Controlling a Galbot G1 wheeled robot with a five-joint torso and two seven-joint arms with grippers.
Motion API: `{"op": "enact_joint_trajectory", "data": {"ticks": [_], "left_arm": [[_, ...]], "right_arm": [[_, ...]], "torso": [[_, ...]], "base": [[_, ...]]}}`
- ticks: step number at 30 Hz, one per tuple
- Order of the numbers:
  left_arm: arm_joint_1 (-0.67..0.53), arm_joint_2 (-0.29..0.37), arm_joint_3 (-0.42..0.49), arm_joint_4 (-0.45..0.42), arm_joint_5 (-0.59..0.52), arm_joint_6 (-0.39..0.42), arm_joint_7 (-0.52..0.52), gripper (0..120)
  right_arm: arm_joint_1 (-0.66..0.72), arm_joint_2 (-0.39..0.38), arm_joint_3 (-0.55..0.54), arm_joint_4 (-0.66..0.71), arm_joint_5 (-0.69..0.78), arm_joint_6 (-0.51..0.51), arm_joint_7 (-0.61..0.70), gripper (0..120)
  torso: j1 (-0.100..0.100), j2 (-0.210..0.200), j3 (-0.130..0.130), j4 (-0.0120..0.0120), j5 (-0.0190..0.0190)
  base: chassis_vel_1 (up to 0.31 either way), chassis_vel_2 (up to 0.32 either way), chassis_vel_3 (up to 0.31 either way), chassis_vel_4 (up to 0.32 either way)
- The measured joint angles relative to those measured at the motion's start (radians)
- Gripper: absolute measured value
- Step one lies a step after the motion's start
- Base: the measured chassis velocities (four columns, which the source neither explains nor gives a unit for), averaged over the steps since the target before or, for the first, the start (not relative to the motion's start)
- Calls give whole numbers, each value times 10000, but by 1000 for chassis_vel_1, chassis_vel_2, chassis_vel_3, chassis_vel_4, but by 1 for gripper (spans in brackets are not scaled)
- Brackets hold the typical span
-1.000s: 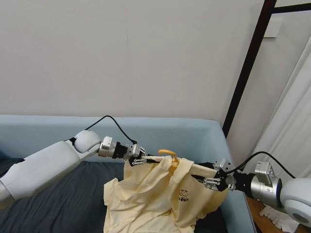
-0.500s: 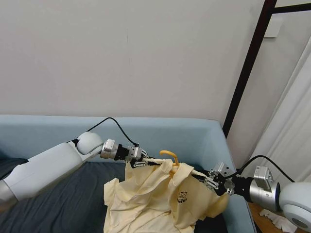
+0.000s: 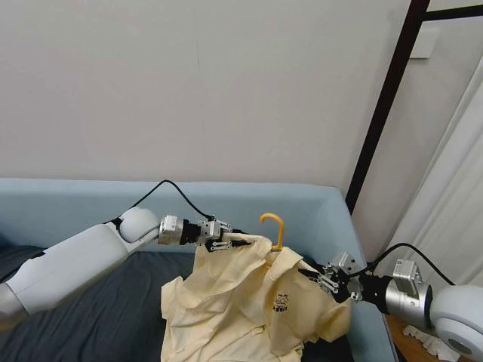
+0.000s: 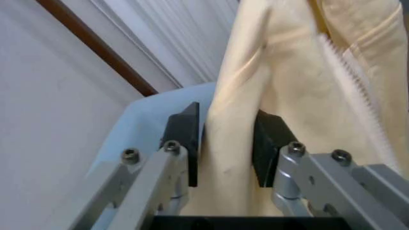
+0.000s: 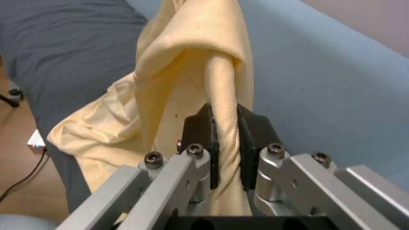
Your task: Pick up the clothes from the sofa and hang them on the clothes hanger.
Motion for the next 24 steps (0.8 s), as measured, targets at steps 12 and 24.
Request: {"op": "enact_joint_trajectory", "data": {"ticks": [12, 24], "left_arm": [[1003, 394, -1200, -981, -94, -5, -1400, 73], [3594, 982, -2755, -3091, -79, 601, -4207, 100]], "right_arm": [[-12, 443, 176, -4, 724, 32, 1319, 8], [367, 1384, 388, 667, 977, -57, 3413, 8]], "torso": [[0, 0, 0, 0, 0], [-1, 0, -1, 1, 2]], "base": [[0, 0, 0, 0], [0, 0, 0, 0]]}}
